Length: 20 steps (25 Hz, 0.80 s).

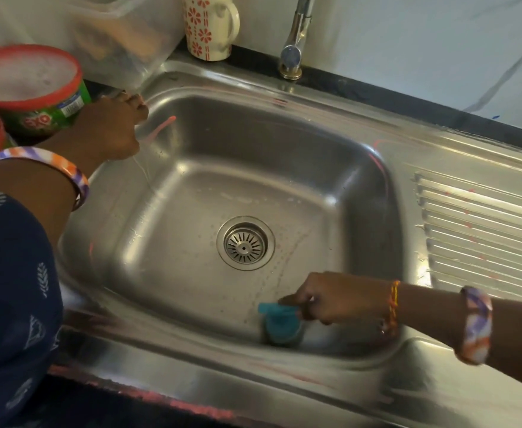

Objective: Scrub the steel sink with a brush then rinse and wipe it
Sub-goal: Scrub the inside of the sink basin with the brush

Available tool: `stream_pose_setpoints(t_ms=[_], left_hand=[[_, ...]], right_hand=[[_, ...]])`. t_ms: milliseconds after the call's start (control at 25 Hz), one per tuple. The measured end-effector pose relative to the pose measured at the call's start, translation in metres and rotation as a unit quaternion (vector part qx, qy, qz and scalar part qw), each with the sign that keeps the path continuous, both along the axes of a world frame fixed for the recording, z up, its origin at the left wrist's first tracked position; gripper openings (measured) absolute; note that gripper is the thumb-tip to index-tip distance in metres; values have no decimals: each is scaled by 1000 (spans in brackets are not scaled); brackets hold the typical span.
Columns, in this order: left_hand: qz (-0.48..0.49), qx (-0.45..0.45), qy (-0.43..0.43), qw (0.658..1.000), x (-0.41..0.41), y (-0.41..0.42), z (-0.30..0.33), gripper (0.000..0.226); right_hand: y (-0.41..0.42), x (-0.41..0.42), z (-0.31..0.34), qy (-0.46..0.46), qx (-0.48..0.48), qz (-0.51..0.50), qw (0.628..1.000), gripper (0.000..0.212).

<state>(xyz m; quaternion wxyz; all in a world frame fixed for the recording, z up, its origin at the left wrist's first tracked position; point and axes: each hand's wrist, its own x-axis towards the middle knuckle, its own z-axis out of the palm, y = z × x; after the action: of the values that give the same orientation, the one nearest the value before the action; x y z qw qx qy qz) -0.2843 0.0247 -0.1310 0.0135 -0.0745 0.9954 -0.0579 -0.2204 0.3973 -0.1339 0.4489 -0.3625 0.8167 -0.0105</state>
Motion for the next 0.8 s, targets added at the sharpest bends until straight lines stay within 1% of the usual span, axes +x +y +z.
stream_pose_setpoints(t_ms=[40,80,120,200,240,280,360,480,560,640,680,720,760,800], left_hand=[[0,-2,-1,1000,0,0,0,61],[0,-3,-1,1000,1,1,0,61],[-1,-3,2,1000,0,2,1,61],[0,-5,0,1000,0,3,1,62],[1,-8,-3,1000,1,4,1,62],[2,-10,-4,1000,2,4,1,63],[12,-8,-9,1000,3,4,2,64],[13,-5,-12,1000,3,9,4,64],[21,-8,-13,1000,3,11,4,63],[19,-24,-18,999,3,11,4,63],[18,-32,-19,999,4,12,5,63],[19,-38,-22,999,4,12,6,63],[20,-44,-27,998,4,13,7,63],[23,-46,-34,998,5,14,6,63]], right_hand=[[0,-2,5,46,39,48,997,25],[1,-16,7,134,70,89,984,27],[2,-35,7,230,108,110,961,28],[4,-75,2,374,156,97,909,28],[1,-88,-3,410,159,66,896,28],[-4,-98,-12,420,152,41,894,28],[-17,-102,-26,416,126,14,901,31],[-16,-87,-30,358,117,-3,926,33],[-7,-74,-21,282,137,21,949,31],[-8,-57,-9,196,124,58,971,31],[-16,-48,-5,156,91,61,982,32],[-30,-41,-4,130,42,42,990,32],[-46,-38,-7,114,-2,14,993,32],[-61,-41,-15,125,-35,0,991,33]])
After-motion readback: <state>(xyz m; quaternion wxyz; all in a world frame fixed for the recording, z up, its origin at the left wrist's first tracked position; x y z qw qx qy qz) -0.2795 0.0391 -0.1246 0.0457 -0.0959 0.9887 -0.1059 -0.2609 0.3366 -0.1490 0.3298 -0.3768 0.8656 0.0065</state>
